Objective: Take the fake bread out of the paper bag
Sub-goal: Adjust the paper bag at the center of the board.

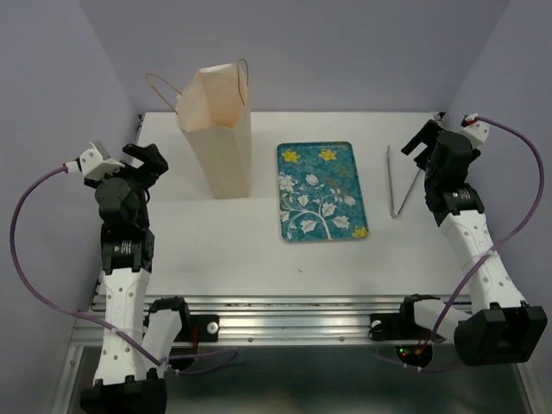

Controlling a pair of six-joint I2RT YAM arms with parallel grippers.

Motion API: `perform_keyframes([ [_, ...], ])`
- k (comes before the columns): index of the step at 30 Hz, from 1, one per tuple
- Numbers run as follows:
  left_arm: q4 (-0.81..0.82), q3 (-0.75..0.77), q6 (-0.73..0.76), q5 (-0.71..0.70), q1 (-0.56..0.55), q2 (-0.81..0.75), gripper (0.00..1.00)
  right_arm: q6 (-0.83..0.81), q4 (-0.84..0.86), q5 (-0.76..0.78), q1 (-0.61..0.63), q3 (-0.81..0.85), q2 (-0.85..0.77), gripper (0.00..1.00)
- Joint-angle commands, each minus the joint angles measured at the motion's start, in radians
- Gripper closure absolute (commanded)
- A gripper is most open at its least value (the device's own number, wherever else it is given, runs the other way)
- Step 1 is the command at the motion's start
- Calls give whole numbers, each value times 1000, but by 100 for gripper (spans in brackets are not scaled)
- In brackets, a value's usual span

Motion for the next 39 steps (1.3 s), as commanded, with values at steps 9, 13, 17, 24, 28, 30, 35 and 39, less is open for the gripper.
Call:
perform_keyframes([
  [9, 96, 238, 76, 190, -7, 254, 1, -73, 66, -127, -3, 28, -2, 0],
  [13, 97, 318, 102, 204, -7, 359, 1, -76, 69, -90, -3, 29, -1, 0],
  [17, 74, 412, 121, 235, -7, 468, 1, -84, 75, -106, -3, 21, -15, 0],
  [24, 48, 531, 156, 276, -5, 595, 2, -104, 77, -118, -3, 17, -16, 0],
  [28, 10, 594, 175, 282, -7, 667, 1, -105, 77, -112, -3, 17, -15, 0],
  [30, 10, 622, 188, 313, -7, 687, 1, -108, 78, -112, -3, 18, -12, 0],
  [35, -27, 697, 228, 354, -7, 776, 1, -125, 77, -124, -3, 20, -5, 0],
  [39, -53, 742, 259, 388, -7, 839, 1, -138, 77, -130, -3, 17, -7, 0],
])
